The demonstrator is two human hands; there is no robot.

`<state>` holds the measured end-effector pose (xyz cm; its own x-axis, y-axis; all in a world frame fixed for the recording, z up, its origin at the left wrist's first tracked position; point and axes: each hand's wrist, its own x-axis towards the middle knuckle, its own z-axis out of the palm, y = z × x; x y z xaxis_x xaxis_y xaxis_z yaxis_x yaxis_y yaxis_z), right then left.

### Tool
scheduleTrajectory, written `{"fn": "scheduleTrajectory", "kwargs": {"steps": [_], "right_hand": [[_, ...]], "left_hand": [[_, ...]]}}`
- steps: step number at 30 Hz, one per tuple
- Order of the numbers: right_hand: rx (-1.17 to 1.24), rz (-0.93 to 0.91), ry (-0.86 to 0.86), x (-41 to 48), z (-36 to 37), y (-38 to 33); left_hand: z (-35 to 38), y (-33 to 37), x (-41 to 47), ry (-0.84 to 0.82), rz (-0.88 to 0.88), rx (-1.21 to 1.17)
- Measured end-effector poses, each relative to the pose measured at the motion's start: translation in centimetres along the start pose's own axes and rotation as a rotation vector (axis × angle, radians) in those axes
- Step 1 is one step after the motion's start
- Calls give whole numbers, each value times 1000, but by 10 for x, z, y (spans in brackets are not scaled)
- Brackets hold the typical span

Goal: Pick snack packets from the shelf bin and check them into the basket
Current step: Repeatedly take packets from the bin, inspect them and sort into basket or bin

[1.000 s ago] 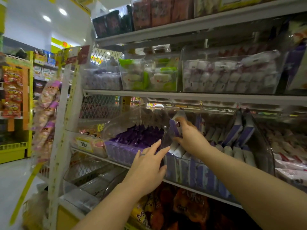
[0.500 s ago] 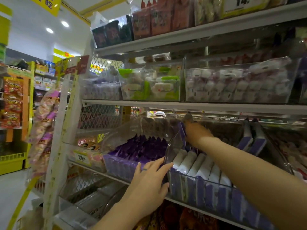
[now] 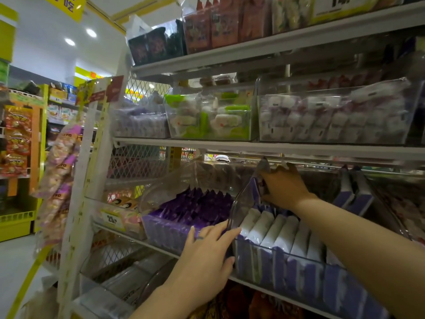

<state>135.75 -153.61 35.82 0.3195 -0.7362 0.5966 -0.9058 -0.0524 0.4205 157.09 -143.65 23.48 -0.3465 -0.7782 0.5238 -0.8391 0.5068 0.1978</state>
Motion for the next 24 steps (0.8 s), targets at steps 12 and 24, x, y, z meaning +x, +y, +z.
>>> {"fn": "scheduleTrajectory", "kwargs": {"steps": [12,24], "right_hand": [[164,66,-32,-12,-7,9],[618,-186,358,-128,-36,-79]], "left_hand": [[-4,5,3,45,-9,29],[16,3,-47,400,36,-234]]}}
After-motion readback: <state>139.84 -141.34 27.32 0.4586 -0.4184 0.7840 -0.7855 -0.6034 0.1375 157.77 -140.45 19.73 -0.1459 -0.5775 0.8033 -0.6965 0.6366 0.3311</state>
